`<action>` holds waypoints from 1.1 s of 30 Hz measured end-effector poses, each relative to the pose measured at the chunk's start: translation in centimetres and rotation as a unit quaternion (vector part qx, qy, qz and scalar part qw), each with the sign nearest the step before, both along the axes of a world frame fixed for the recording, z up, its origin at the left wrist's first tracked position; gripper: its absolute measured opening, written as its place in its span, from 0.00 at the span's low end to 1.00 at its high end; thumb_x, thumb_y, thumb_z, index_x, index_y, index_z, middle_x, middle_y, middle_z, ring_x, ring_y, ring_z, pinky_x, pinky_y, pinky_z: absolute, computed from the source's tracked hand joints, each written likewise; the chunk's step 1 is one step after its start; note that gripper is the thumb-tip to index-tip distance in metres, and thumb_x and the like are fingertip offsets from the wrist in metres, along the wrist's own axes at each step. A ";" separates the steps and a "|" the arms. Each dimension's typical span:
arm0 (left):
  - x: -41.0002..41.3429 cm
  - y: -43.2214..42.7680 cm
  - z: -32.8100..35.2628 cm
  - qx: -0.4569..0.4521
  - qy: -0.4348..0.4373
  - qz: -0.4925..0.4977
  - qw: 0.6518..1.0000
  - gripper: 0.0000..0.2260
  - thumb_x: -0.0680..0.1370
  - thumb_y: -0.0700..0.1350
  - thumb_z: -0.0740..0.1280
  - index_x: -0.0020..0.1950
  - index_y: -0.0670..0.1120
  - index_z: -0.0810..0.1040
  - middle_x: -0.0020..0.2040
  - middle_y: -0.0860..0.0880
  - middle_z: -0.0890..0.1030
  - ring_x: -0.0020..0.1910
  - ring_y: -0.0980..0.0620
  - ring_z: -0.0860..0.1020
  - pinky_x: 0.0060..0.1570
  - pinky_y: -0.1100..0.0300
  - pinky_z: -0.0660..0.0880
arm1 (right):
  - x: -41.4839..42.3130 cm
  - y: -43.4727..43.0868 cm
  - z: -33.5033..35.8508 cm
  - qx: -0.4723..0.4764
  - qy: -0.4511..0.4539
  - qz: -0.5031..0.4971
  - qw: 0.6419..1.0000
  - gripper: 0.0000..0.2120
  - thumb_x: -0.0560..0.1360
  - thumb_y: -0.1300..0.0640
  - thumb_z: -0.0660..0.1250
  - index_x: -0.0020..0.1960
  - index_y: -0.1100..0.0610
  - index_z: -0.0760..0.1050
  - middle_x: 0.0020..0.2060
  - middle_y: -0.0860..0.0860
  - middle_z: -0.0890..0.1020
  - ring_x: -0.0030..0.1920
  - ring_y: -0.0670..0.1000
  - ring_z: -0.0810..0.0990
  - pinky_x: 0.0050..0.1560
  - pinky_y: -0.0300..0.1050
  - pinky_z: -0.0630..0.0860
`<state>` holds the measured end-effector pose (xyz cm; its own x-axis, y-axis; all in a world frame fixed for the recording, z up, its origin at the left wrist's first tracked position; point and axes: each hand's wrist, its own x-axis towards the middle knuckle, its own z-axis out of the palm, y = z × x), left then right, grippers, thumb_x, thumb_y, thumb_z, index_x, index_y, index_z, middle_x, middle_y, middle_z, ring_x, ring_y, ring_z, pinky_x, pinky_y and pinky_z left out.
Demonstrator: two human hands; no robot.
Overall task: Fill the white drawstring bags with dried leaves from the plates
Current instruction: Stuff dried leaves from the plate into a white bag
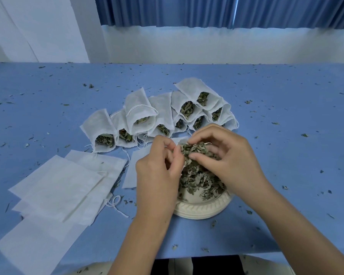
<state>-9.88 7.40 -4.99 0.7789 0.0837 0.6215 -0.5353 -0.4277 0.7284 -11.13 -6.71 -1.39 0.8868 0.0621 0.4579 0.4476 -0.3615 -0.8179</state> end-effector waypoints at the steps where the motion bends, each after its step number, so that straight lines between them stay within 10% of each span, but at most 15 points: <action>1: 0.0 0.0 0.1 0.004 -0.001 -0.001 1.000 0.10 0.78 0.39 0.68 0.43 0.50 0.69 0.25 0.53 0.68 0.25 0.58 0.67 0.29 0.72 0.63 | 0.0 0.2 -0.1 0.003 -0.025 -0.012 1.000 0.08 0.68 0.71 0.74 0.44 0.61 0.81 0.43 0.51 0.82 0.48 0.47 0.81 0.50 0.37 0.78; 6: -0.1 -0.3 0.5 0.014 -0.022 -0.022 0.999 0.11 0.77 0.38 0.68 0.44 0.51 0.69 0.25 0.59 0.65 0.26 0.62 0.67 0.30 0.75 0.63 | 0.8 1.3 -0.6 -0.151 -0.084 -0.043 0.984 0.05 0.66 0.73 0.73 0.37 0.66 0.81 0.34 0.55 0.82 0.37 0.54 0.80 0.41 0.51 0.76; 11: 0.0 0.5 0.4 -0.024 0.001 0.006 1.000 0.08 0.78 0.40 0.68 0.43 0.49 0.71 0.24 0.51 0.70 0.24 0.55 0.69 0.28 0.69 0.65 | 0.4 -0.3 0.1 -0.058 -0.003 0.008 0.998 0.15 0.65 0.64 0.78 0.49 0.53 0.81 0.46 0.45 0.82 0.49 0.50 0.79 0.47 0.41 0.75; 15: 0.0 0.4 0.6 -0.099 0.054 -0.028 0.993 0.07 0.78 0.42 0.67 0.42 0.50 0.73 0.24 0.49 0.72 0.23 0.51 0.69 0.29 0.54 0.71 | 0.1 0.0 0.0 -0.136 -0.100 -0.071 0.983 0.06 0.66 0.59 0.78 0.39 0.54 0.81 0.38 0.44 0.82 0.45 0.46 0.77 0.51 0.38 0.68; 28: -0.2 1.1 1.2 -0.158 0.098 -0.085 0.979 0.10 0.79 0.41 0.67 0.40 0.53 0.74 0.24 0.52 0.69 0.21 0.58 0.65 0.23 0.61 0.68 | 0.1 0.2 -0.2 -0.252 -0.099 -0.056 0.961 0.08 0.69 0.55 0.71 0.49 0.51 0.80 0.48 0.36 0.79 0.63 0.42 0.69 0.67 0.40 0.49; 33: -0.4 0.8 1.0 -0.112 0.083 -0.073 0.988 0.09 0.79 0.42 0.67 0.42 0.55 0.73 0.24 0.54 0.72 0.22 0.57 0.68 0.27 0.60 0.69 | 0.2 0.9 -0.6 -0.113 -0.110 -0.104 0.982 0.07 0.67 0.58 0.76 0.42 0.50 0.81 0.49 0.37 0.79 0.60 0.36 0.71 0.63 0.36 0.55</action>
